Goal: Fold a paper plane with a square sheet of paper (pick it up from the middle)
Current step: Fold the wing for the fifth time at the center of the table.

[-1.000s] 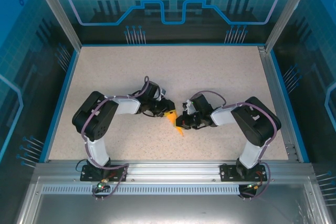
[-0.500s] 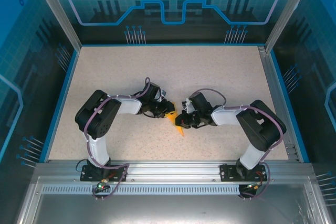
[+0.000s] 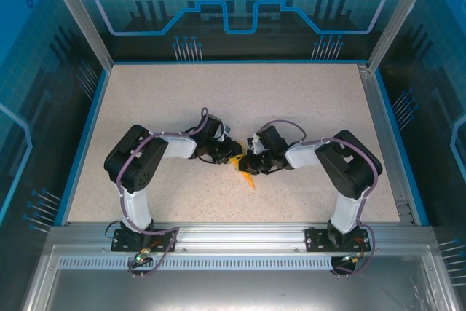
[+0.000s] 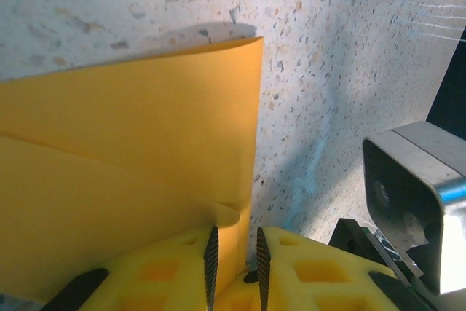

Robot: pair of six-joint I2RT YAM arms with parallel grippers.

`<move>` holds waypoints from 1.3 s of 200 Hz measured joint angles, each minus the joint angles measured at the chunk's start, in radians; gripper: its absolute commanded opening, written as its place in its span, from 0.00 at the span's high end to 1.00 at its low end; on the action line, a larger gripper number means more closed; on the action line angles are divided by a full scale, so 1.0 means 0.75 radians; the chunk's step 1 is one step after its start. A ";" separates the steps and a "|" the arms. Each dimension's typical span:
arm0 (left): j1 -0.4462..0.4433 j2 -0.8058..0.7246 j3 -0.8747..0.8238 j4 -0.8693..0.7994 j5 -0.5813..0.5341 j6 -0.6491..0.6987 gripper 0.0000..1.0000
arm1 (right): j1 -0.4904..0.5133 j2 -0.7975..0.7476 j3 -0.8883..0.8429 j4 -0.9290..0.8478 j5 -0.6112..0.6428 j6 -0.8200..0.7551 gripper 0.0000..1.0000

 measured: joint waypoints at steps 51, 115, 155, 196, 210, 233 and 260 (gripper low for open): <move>0.000 0.003 0.003 -0.006 0.001 0.001 0.74 | 0.000 -0.107 -0.136 0.048 0.001 -0.001 0.92; 0.000 0.005 0.009 -0.015 0.001 0.001 0.74 | 0.009 -0.287 -0.119 -0.183 0.006 -0.080 0.89; 0.000 0.005 0.010 -0.017 0.001 0.001 0.74 | 0.068 -0.228 -0.035 -0.217 0.004 -0.111 0.90; 0.000 0.006 0.010 -0.017 0.001 0.002 0.74 | 0.059 -0.098 -0.037 -0.208 -0.005 -0.115 0.90; 0.000 0.006 0.012 -0.020 0.001 0.003 0.74 | 0.046 -0.101 -0.059 -0.174 -0.023 -0.115 0.90; 0.000 0.007 0.018 -0.032 0.001 0.006 0.74 | 0.025 -0.117 -0.111 -0.096 -0.054 -0.114 0.90; 0.000 0.009 0.024 -0.043 0.000 0.010 0.74 | 0.002 -0.154 -0.174 -0.049 -0.080 -0.110 0.89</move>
